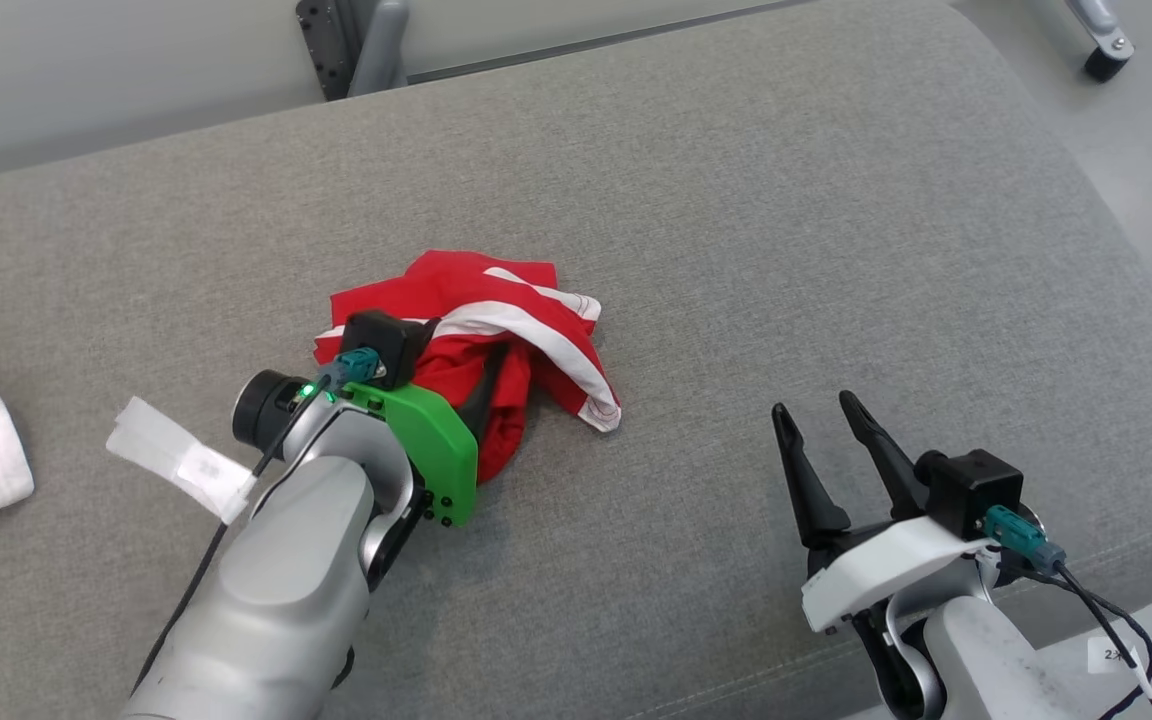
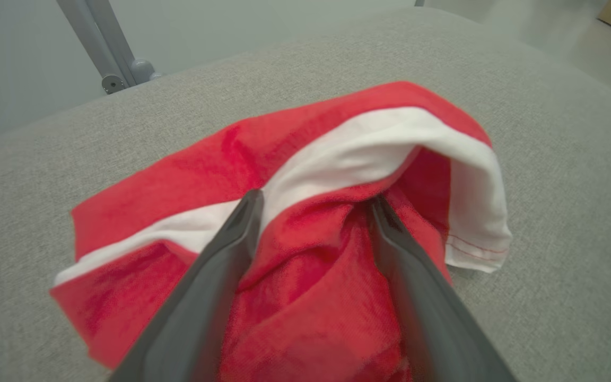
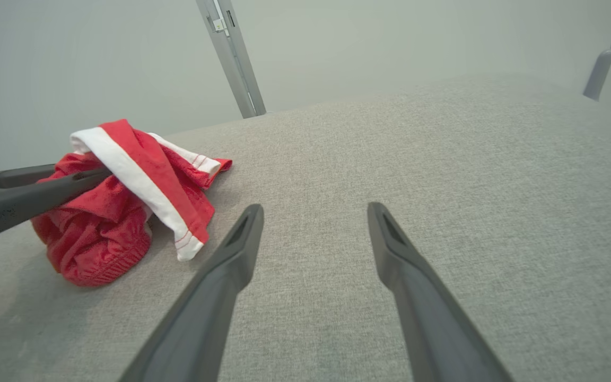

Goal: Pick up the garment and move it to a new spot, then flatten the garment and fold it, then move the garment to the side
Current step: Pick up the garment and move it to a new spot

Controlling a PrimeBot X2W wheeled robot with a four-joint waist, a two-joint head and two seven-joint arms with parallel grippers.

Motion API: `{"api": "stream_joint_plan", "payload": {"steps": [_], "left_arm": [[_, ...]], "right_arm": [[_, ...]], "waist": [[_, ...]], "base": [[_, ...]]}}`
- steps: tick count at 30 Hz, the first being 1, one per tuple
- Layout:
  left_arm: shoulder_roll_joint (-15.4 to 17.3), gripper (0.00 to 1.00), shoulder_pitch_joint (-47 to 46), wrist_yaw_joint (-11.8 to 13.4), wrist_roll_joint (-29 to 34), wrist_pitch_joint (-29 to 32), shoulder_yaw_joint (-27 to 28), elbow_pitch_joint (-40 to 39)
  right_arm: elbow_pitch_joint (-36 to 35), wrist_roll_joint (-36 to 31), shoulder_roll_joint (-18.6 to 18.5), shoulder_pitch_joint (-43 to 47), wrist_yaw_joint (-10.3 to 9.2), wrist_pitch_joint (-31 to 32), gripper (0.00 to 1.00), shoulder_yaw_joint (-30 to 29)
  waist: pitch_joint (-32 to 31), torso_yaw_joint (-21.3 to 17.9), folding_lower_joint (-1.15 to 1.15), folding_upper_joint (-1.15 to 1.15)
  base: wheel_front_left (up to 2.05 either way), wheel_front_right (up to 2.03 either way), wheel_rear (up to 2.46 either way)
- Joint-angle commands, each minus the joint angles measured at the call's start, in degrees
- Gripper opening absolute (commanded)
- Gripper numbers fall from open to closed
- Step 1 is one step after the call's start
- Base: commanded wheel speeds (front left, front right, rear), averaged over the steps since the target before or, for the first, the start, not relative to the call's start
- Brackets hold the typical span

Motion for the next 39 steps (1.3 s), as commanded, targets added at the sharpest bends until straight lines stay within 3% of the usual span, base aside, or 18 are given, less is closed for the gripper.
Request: {"api": "stream_joint_plan", "payload": {"steps": [1, 5, 10, 17, 25, 31, 39], "left_arm": [[-0.2, 1.0, 0.57, 0.13, 0.17, -1.28, -0.18, 0.69], [-0.89, 1.0, 1.39, 0.14, 0.09, -7.59, -0.29, 5.12], [-1.32, 1.0, 3.14, 0.7, -0.58, -10.72, 1.9, 5.48], [0.72, 1.0, 12.05, 3.97, 3.17, -10.82, 10.83, -9.44], [0.77, 1.0, 26.44, 5.42, 8.97, -10.84, 22.23, -21.36], [-1.68, 1.0, 36.45, 3.43, 13.72, -10.84, 30.33, -26.36], [-3.56, 1.0, 35.56, 1.02, 15.69, -10.84, 30.68, -25.68]], "right_arm": [[-0.04, 0.1, -0.1, 0.34, -0.02, 0.0, 1.0, -0.22], [0.06, 0.02, -0.15, 1.45, -0.02, 0.0, 1.0, -1.27], [-0.1, -0.02, -0.14, 1.94, -0.02, 0.0, 1.0, -1.49], [0.07, -0.11, -0.07, 2.61, -0.02, 0.0, 1.0, 0.03], [0.99, -0.37, -0.47, 3.54, -0.02, 0.0, 1.0, 1.1], [1.97, -0.76, -1.34, 3.85, -0.02, -0.01, 1.0, 2.27], [4.27, -1.57, -3.37, 0.66, -0.02, -0.01, 1.0, 0.79]], "waist": [[-0.22, -1.55, 0.0, 0.0], [-1.54, -1.0, 0.0, 0.0], [-3.42, 1.19, 0.0, 0.0], [-5.67, 4.64, 0.0, 0.0], [-8.14, 8.04, 0.0, 0.0], [-8.0, 10.21, 0.0, 0.0], [-3.86, 15.09, 0.0, 0.0]], "base": [[0.0, 0.0, 0.0], [0.0, 0.0, 0.0], [0.0, 0.0, 0.0], [0.0, 0.0, 0.0], [0.0, 0.0, 0.0], [0.0, 0.0, 0.0], [0.0, 0.0, 0.0]]}}
